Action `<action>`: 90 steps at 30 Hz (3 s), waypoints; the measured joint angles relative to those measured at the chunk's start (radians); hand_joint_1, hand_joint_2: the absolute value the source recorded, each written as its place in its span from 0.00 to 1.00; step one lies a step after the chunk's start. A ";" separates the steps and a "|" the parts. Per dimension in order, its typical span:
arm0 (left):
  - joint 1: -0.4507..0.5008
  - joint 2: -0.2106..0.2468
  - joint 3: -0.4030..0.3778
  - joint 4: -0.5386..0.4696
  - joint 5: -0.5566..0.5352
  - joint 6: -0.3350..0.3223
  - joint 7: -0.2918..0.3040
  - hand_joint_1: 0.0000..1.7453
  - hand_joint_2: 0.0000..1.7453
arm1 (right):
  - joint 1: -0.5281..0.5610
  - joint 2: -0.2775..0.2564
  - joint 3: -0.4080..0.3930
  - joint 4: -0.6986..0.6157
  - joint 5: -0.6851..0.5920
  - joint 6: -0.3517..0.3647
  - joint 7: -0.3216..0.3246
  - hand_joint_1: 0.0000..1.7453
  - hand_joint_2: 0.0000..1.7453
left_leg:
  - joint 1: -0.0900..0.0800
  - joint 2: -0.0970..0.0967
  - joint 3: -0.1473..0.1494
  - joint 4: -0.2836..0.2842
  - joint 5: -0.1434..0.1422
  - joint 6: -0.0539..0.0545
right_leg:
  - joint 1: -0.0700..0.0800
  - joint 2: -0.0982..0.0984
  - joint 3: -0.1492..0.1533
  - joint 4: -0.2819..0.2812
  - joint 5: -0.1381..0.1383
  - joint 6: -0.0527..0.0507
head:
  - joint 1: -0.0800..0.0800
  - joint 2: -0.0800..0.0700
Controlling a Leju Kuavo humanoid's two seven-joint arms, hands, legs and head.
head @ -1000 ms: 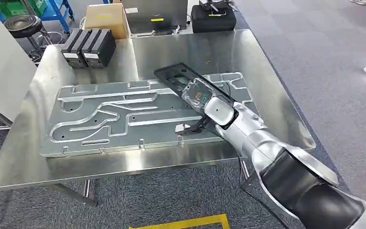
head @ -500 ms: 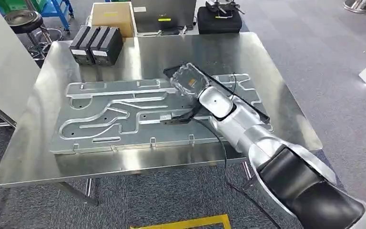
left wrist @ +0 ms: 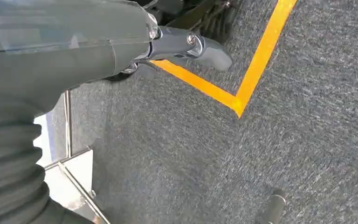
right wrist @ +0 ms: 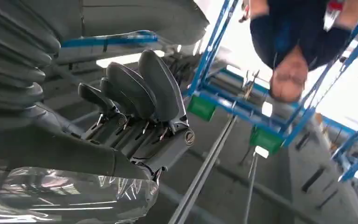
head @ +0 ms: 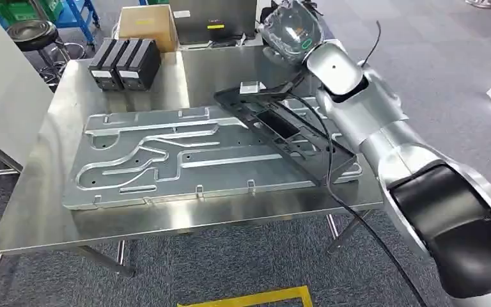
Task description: Take the parts from the cabinet and place them on the table.
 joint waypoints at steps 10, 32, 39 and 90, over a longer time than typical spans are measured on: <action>0.005 0.003 0.008 0.000 0.000 0.002 -0.033 0.00 1.00 | -0.010 -0.083 -0.019 -0.193 -0.056 0.059 -0.015 0.00 0.00 | 0.013 -0.001 0.070 -0.147 0.086 0.005 | 0.000 0.005 -0.008 0.026 -0.014 0.033 | 0.000 0.000; 0.009 -0.008 0.039 0.000 0.000 -0.008 0.021 0.00 0.00 | 1.043 -0.458 -0.559 -1.097 -0.086 -0.224 -0.029 0.00 0.00 | 0.011 -0.002 -0.003 0.100 -0.092 -0.002 | 0.003 -0.018 0.000 -0.010 0.007 0.010 | 0.000 0.000; 0.010 -0.002 0.049 -0.001 0.000 0.000 0.022 0.00 0.00 | 1.392 -0.325 -0.688 -1.321 -0.009 -0.320 -0.059 0.00 0.00 | 0.004 -0.003 0.182 -0.178 0.004 0.014 | 0.004 -0.007 -0.027 0.021 0.019 0.026 | 0.001 0.000; 0.021 0.019 0.083 -0.007 0.000 0.055 0.050 0.00 0.00 | 1.212 0.264 -1.191 0.271 -0.782 -0.001 -0.080 0.00 0.00 | -0.001 0.015 0.061 -0.177 0.116 0.002 | 0.005 -0.003 0.127 -0.045 -0.073 0.000 | 0.000 0.000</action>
